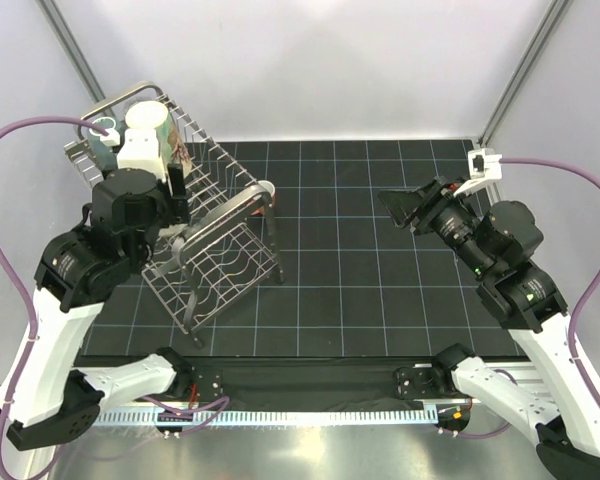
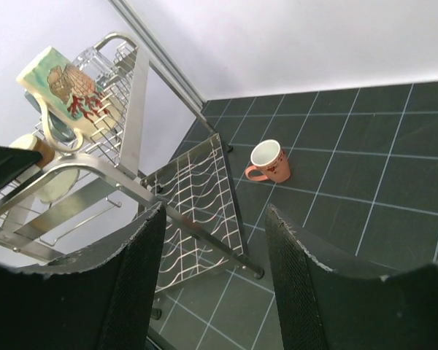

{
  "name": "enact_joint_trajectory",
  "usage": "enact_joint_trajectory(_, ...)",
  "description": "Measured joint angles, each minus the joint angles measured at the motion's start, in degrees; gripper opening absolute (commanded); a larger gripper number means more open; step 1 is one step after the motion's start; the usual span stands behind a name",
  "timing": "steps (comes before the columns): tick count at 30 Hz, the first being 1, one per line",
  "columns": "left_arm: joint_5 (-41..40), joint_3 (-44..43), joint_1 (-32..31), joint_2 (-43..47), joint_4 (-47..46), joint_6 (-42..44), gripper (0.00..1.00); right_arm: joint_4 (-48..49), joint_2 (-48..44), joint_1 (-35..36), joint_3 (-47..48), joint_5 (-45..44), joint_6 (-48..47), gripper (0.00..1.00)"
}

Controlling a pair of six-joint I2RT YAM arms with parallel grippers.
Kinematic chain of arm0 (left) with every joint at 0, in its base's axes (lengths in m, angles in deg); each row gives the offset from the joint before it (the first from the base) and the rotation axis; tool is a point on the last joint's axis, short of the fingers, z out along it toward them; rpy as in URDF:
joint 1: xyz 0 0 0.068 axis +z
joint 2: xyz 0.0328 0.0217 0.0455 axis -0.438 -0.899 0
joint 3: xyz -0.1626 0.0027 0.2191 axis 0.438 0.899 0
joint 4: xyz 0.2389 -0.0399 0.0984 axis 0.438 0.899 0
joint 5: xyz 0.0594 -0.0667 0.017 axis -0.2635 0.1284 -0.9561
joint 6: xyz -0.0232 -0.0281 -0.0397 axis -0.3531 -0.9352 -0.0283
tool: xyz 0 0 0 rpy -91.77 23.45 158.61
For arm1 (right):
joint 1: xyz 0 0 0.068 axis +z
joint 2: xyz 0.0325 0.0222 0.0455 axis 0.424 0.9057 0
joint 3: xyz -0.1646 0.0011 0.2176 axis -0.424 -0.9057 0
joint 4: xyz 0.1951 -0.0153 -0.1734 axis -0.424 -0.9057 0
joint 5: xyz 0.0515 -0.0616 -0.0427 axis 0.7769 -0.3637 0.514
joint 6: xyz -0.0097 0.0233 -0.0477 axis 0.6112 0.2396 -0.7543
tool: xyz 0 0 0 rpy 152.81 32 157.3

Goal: Load the cups into the dish rack

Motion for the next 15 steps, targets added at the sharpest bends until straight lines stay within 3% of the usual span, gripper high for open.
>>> enact_joint_trajectory(6, 0.35, 2.69, 3.96, 0.98, -3.93, -0.09, 0.00, 0.02, 0.02, 0.00, -1.84, 1.16, 1.40, 0.58)
enact_joint_trajectory(15, 1.33, 4.15, 5.73, 2.19, -5.03, -1.40, 0.54, -0.09, 2.12, 0.00, -2.21, 2.71, 2.34, 0.59)
